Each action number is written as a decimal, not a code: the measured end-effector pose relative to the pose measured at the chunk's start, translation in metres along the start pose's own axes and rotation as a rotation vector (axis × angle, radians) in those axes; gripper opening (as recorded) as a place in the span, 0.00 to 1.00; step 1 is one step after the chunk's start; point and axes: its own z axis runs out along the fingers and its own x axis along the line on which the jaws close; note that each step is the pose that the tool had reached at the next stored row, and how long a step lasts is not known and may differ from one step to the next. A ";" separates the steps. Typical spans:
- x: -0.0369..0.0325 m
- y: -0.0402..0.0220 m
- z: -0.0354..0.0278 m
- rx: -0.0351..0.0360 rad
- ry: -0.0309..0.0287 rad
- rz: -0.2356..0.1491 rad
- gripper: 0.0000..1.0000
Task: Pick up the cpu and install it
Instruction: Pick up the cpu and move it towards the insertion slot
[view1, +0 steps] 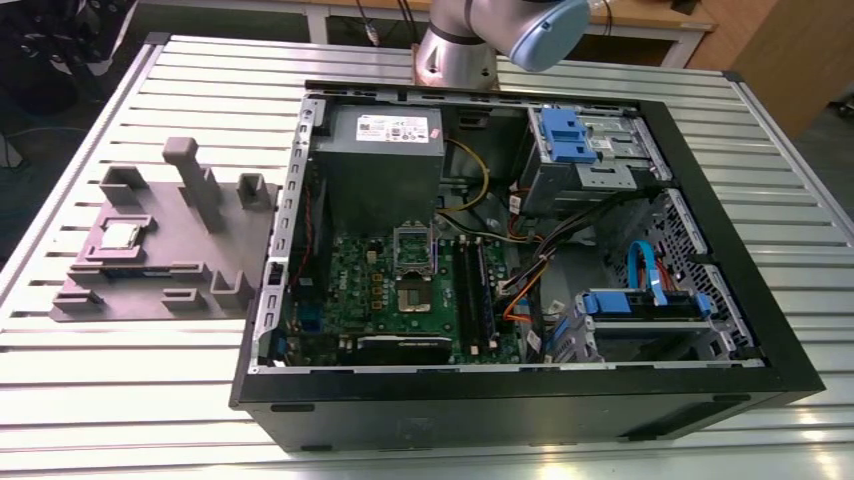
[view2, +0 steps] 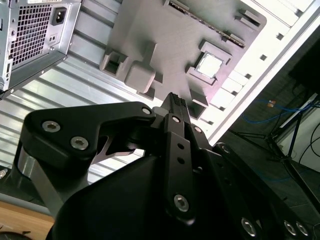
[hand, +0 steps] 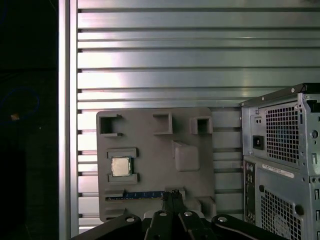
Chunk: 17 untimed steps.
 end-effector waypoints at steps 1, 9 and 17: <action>0.0001 0.0000 0.0000 0.0000 0.0000 0.000 0.11; 0.0067 -0.0002 -0.0001 0.0000 0.0000 0.000 0.11; 0.0183 -0.0006 -0.0001 0.0000 -0.0001 0.000 0.11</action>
